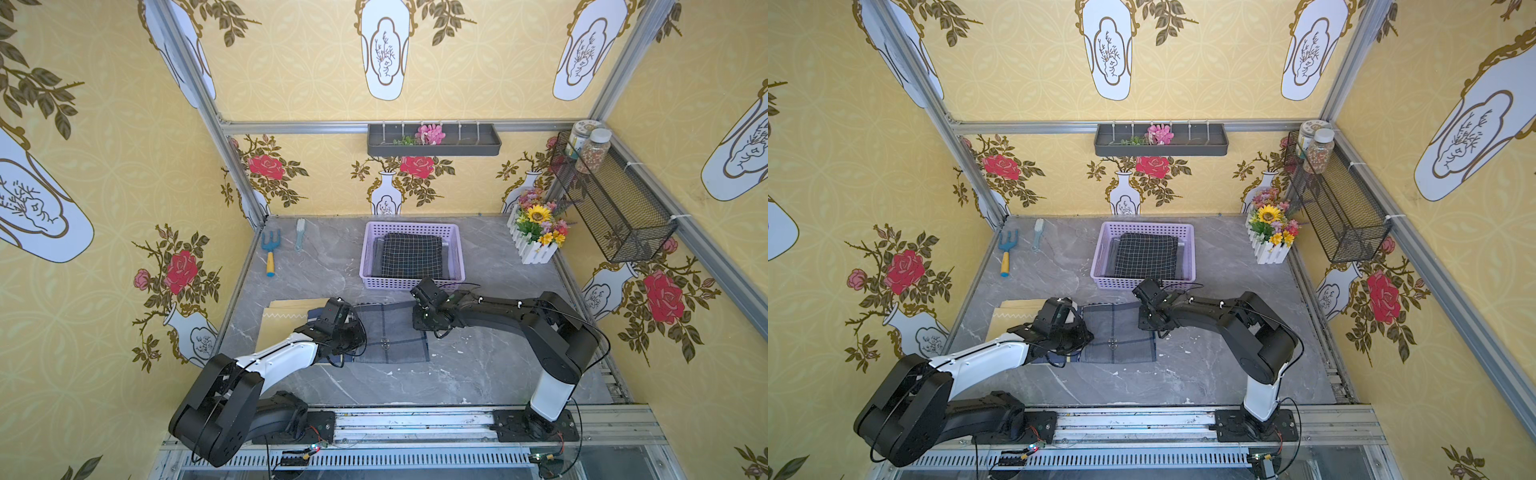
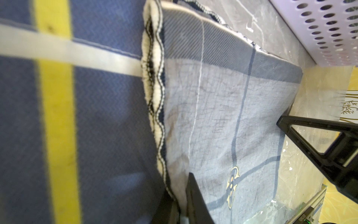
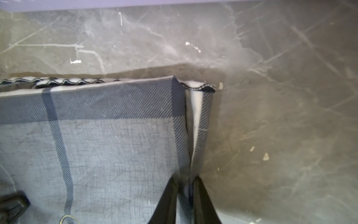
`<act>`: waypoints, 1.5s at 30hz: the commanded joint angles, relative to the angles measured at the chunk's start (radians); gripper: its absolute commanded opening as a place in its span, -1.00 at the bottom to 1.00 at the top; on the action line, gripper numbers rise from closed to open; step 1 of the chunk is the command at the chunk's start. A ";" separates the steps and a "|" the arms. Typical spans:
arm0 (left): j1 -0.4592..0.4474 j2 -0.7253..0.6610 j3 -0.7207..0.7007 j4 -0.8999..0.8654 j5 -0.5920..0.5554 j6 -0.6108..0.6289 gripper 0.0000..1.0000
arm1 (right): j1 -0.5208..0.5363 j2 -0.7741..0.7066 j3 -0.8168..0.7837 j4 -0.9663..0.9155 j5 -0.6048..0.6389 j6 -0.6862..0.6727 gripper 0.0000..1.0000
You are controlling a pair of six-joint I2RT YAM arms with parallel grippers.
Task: Put the folded pillowcase in the basket
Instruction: Pick up the pillowcase from the pillowcase.
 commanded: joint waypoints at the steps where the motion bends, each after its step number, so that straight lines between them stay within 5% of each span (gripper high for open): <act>1: 0.001 0.008 -0.007 0.002 -0.010 0.001 -0.78 | 0.002 0.003 -0.010 -0.039 -0.009 -0.005 -0.76; 9: 0.001 0.008 -0.006 0.006 -0.014 0.001 -0.99 | 0.002 -0.006 -0.016 -0.038 -0.011 -0.006 -1.00; 45: 0.001 -0.280 0.093 -0.178 -0.045 -0.024 -1.00 | 0.016 -0.266 0.007 -0.043 -0.029 -0.031 -1.00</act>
